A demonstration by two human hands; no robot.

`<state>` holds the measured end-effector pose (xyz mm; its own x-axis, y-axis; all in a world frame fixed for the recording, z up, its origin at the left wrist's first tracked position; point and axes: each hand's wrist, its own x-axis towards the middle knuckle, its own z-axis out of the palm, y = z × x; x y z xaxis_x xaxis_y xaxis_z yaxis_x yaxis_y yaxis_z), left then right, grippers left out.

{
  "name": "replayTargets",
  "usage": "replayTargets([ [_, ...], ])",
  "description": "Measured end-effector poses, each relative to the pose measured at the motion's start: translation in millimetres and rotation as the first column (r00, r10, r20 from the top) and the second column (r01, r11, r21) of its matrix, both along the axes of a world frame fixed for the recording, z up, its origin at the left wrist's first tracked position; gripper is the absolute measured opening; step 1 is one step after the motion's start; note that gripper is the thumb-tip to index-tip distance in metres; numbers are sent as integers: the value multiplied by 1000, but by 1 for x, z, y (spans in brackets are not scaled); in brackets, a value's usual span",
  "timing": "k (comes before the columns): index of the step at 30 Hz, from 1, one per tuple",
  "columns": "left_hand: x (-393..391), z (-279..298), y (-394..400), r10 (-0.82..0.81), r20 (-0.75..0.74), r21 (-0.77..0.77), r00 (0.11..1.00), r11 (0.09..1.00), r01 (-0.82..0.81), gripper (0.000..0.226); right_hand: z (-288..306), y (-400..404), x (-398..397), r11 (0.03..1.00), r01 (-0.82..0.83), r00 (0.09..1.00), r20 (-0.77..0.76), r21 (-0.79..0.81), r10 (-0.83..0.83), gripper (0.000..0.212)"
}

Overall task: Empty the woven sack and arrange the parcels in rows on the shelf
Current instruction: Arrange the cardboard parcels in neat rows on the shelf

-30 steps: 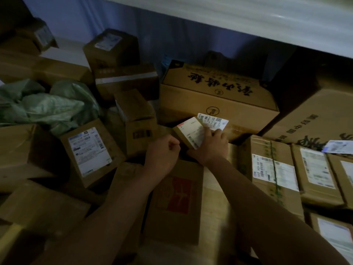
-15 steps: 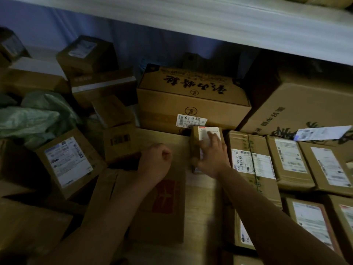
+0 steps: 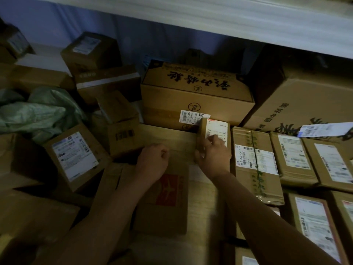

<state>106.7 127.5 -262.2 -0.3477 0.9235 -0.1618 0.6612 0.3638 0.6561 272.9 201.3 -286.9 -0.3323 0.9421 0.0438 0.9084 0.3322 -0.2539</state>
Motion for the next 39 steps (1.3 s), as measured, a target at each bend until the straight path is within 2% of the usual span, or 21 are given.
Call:
replayTargets([
  [2, -1, 1, -7, 8, -24, 19, 1000, 1000, -7, 23, 3, -14, -8, 990, 84, 986, -137, -111, -99, 34],
  [4, -1, 3, -16, 56, -92, 38, 994, 998, -52, 23, 2, -28, -14, 940, 168, 955, -186, -296, -229, 38],
  [6, -1, 6, -25, 99, -251, -36, 963, 993, -112, 27, 3, -40, -18, 826, 205, 904, -222, -524, -365, 49],
  [8, -1, 8, -30, 38, -430, -220, 902, 965, -146, 35, 5, -54, -21, 671, 173, 836, -252, -721, -487, 61],
  [10, -1, 9, -33, -61, -483, -347, 873, 929, -127, 37, 13, -67, -23, 580, 133, 793, -264, -804, -549, 67],
  [13, 3, 10, -36, -84, -441, -322, 894, 944, -70, 32, 24, -81, -21, 519, 81, 714, -314, -851, -626, 68],
  [15, 8, 15, -39, -28, -347, -198, 937, 979, -44, 31, 28, -83, -16, 497, 91, 630, -336, -863, -700, 69],
  [16, 11, 20, -40, 10, -254, -134, 967, 990, -46, 33, 29, -84, -12, 498, 109, 599, -343, -860, -724, 70],
  [18, 19, 34, -41, 133, 31, -58, 991, 990, -131, 36, 31, -83, -6, 510, 141, 517, -376, -848, -769, 72],
  [19, 23, 40, -40, 211, 200, -56, 957, 977, -204, 33, 34, -84, -4, 510, 159, 458, -394, -845, -796, 73],
  [20, 25, 46, -39, 294, 380, -74, 877, 955, -288, 29, 36, -83, -1, 505, 178, 398, -407, -845, -822, 74],
  [22, 28, 54, -38, 417, 676, -172, 608, 891, -419, 21, 43, -84, 3, 508, 192, 298, -443, -840, -845, 82],
  [24, 27, 62, -41, 471, 805, -301, 361, 849, -435, 22, 48, -85, 11, 514, 165, 203, -481, -841, -853, 77],
  [25, 25, 65, -43, 487, 818, -346, 306, 842, -414, 25, 52, -86, 14, 519, 130, 152, -500, -845, -853, 66],
  [26, 24, 66, -47, 498, 817, -377, 290, 843, -384, 26, 56, -87, 16, 529, 88, 117, -519, -844, -847, 54],
  [28, 24, 69, -57, 506, 814, -415, 285, 850, -324, 32, 59, -90, 20, 548, 2, 140, -543, -836, -828, 55],
  [31, 22, 72, -69, 501, 801, -449, 328, 865, -227, 48, 54, -94, 24, 568, -47, 204, -565, -822, -800, 71],
  [34, 21, 74, -81, 438, 771, -427, 462, 894, -135, 50, 64, -105, 24, 586, -55, 168, -586, -809, -793, 50],
  [37, 19, 70, -93, 291, 726, -372, 623, 928, 0, 42, 65, -106, 32, 554, -142, 71, -566, -820, -821, 43],
  [39, 15, 66, -101, 256, 727, -341, 637, 940, 11, 33, 65, -109, 35, 564, -192, 72, -585, -803, -808, 28],
])
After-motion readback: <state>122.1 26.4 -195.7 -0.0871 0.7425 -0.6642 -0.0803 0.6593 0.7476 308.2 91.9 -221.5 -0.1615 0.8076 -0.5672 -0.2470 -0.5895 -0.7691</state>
